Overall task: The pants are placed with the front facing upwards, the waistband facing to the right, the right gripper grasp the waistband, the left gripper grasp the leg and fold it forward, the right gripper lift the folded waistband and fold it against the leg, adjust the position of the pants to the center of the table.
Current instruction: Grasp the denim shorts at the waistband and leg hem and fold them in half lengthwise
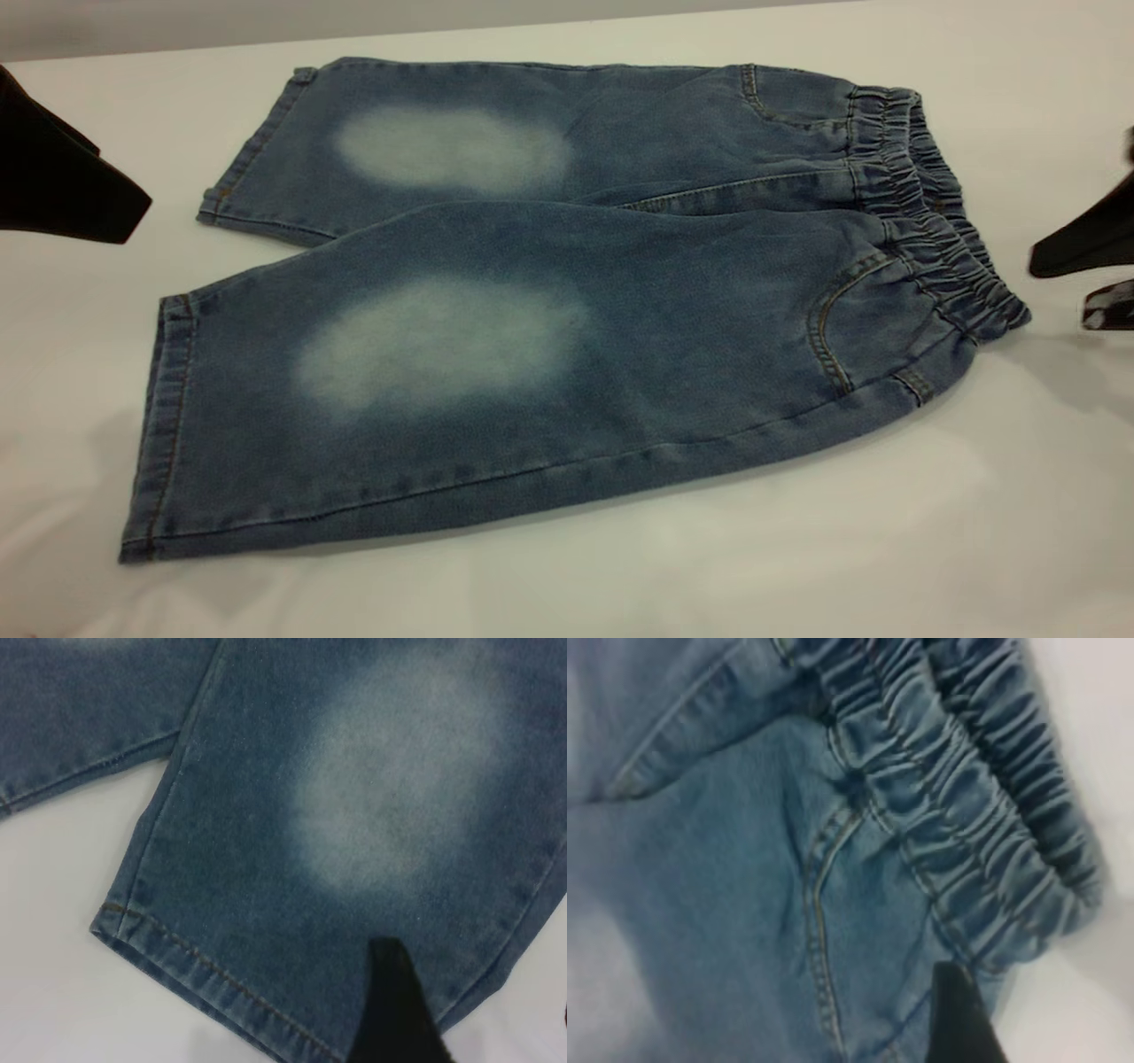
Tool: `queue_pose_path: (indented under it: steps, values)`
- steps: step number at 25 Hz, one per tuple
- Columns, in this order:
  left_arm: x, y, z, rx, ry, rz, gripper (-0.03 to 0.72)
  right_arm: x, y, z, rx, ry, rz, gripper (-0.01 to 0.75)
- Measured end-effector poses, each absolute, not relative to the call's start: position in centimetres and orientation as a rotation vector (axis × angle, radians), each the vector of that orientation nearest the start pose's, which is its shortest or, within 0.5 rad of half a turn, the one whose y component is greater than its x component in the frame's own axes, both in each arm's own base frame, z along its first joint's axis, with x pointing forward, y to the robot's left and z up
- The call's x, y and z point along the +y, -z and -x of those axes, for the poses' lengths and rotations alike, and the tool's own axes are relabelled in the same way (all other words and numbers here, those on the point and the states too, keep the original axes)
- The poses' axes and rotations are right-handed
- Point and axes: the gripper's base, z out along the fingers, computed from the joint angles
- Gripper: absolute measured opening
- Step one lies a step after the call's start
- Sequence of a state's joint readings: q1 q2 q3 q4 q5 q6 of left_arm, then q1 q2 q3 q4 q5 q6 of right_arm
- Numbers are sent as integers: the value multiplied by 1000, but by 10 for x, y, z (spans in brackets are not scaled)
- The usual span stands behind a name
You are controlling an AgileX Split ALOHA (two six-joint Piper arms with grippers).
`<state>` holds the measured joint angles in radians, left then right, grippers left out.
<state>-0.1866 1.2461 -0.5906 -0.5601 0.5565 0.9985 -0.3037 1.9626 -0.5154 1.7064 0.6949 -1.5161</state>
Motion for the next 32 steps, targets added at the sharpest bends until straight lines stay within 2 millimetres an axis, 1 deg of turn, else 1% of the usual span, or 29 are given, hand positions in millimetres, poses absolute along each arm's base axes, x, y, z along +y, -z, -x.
queue_pose_path:
  steps: [2, 5, 9, 14, 18, 25, 32]
  values:
    - [-64, -211, -205, 2376, 244, -988, 403, -20, -61, -247, 2574, -976, -541, 352]
    - [-64, -211, -206, 2368, 233, -982, 403, -20, -56, -254, 2542, -1022, -560, 352]
    - [-64, -211, -206, 2369, 234, -984, 403, -22, -41, -257, 2578, -1024, -597, 352]
    - [-64, -211, -206, 2369, 235, -984, 403, -22, -24, -255, 2611, -1046, -644, 352]
    - [-64, -211, -206, 2370, 237, -983, 403, -20, -17, -258, 2595, -1099, -641, 352]
    - [-64, -211, -205, 2371, 237, -984, 403, -18, -4, -268, 2559, -1203, -636, 340]
    - [-64, -211, -205, 2372, 239, -985, 403, -18, 2, -272, 2545, -1234, -638, 330]
